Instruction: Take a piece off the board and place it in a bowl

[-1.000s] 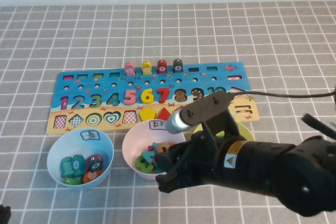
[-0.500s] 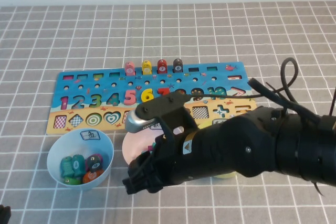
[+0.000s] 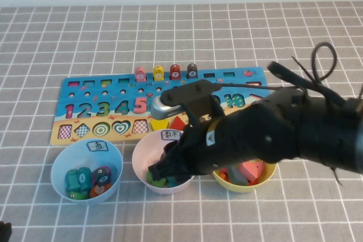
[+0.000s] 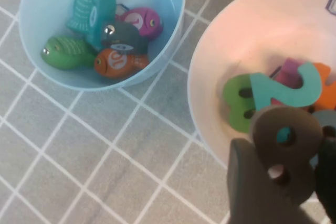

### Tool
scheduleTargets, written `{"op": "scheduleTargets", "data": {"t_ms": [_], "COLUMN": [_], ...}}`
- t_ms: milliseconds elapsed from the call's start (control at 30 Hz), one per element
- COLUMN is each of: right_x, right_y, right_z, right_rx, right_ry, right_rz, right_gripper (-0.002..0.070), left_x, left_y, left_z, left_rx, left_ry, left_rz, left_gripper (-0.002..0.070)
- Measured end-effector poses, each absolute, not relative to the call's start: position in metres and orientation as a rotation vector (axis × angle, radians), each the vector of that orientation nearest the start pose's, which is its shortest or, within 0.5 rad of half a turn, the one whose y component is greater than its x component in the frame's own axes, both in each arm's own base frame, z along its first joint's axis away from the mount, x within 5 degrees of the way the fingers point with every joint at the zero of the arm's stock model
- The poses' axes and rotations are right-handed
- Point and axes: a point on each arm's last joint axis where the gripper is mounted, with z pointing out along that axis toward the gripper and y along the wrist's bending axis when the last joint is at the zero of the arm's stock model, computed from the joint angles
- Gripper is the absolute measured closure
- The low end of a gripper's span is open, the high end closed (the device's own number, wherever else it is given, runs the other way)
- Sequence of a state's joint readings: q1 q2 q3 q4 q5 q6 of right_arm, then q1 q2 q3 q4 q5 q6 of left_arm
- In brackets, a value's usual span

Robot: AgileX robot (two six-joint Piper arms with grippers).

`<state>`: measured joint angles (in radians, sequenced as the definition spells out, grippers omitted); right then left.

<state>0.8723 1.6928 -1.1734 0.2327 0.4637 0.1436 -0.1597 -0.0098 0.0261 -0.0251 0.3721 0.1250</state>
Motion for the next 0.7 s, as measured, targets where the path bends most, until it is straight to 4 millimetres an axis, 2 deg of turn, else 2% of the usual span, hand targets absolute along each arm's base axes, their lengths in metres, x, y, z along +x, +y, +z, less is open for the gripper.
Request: {"op": "scheduleTargets", "data": {"t_ms": [267,533,700], "right_x": [0.242,0.247,0.25], "right_y": [0.301,0.305,0.307], "right_z": [0.232,0.223,0.215], "right_rx": [-0.767,-0.796,-0.796], "right_ry": [2.524,2.53,2.532], "right_rz": [0.559,0.516,0.509], "right_gripper": [0.0452,0.0447,0.0371], "left_x": [0.052,0.052,0.052], "left_y": [-0.009,-0.009,-0.009], "left_z": [0.171,0.171,0.171], "left_rx": [0.25,0.25,0.25], "left_ry": [1.855,1.855,1.855], "left_rz": [-0.049,-0.049,-0.049], "left_gripper": [0.068,0.068,0.068]}}
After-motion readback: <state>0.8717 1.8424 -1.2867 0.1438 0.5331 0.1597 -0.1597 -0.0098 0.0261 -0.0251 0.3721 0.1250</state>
